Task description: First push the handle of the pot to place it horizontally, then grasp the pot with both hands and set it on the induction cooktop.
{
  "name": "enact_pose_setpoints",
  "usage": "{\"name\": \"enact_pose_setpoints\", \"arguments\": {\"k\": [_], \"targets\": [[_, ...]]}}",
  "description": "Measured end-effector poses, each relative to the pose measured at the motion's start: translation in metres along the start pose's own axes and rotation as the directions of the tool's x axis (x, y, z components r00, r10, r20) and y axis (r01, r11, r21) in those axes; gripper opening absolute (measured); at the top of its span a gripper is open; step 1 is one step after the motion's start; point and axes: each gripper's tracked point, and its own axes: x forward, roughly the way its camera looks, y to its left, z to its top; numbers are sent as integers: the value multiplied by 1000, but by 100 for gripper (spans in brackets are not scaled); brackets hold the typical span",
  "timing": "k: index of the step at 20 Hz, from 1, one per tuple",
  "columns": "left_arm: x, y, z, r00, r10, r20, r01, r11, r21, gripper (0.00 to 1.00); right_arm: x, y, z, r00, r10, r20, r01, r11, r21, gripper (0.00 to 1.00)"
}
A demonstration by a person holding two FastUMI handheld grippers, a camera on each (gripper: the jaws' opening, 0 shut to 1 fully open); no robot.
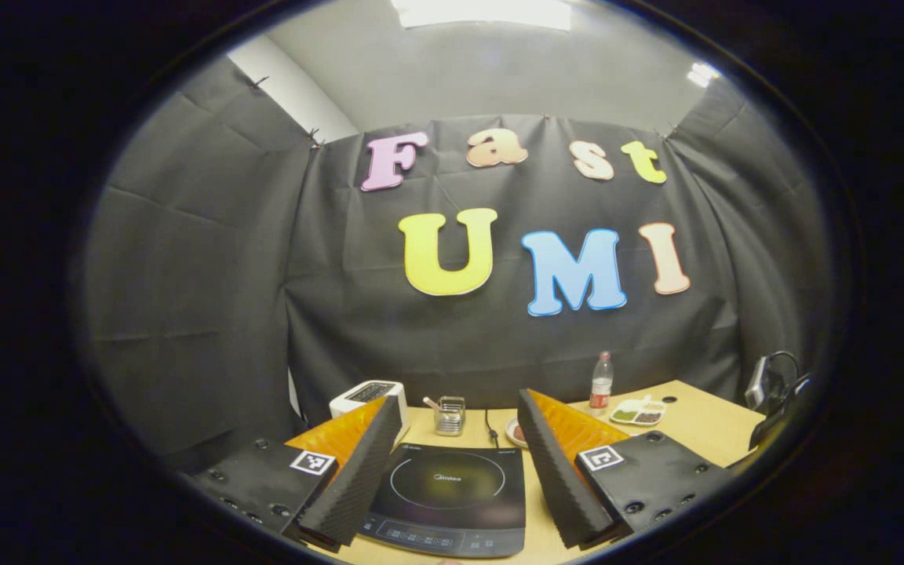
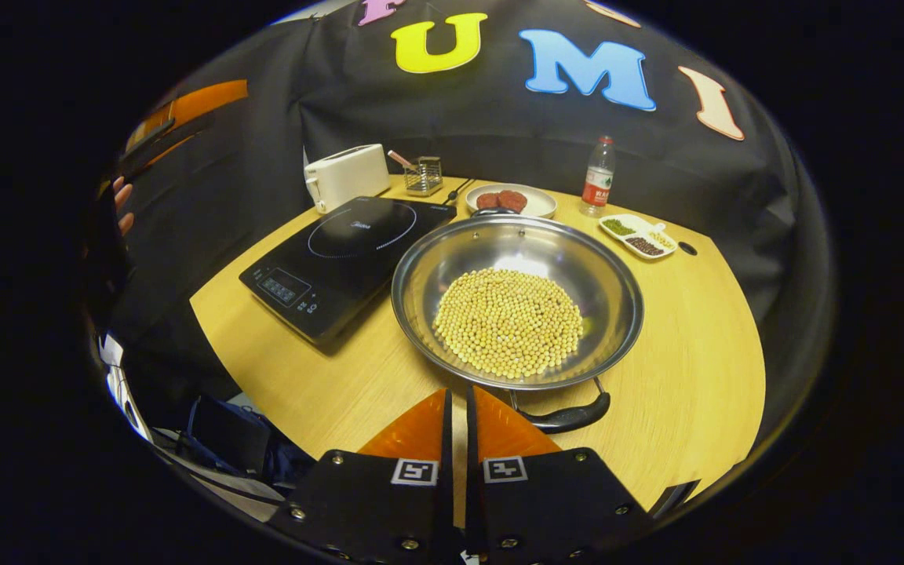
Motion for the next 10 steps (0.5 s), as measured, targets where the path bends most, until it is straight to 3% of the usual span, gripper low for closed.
{"name": "enact_pose_setpoints", "arguments": {"k": [1,3,6,7,9,10], "targets": [[2,-3,-2,1000,4,-5,-4,1000,0,100,4,-2,-5,1000,8,-30,-8,1000,3,7],[7,-10,-4,1000,8,-15,-8,1000,-1,95,9,-7,-12,997,21,-79,-19,1000,24,7],[12,-19,-3,1000,9,-21,-9,1000,7,93,13,-19,-15,994,12,-112,-6,999,48,7],[13,-22,-3,1000,10,-21,-9,1000,9,97,16,-21,-15,993,6,-115,0,998,56,6],[16,-27,-5,1000,11,-25,-11,1000,10,93,15,-24,-15,992,15,-124,-6,997,74,1],[18,-29,-5,1000,14,-27,-14,1000,9,96,15,-27,-15,992,12,-129,-2,997,77,1]]}}
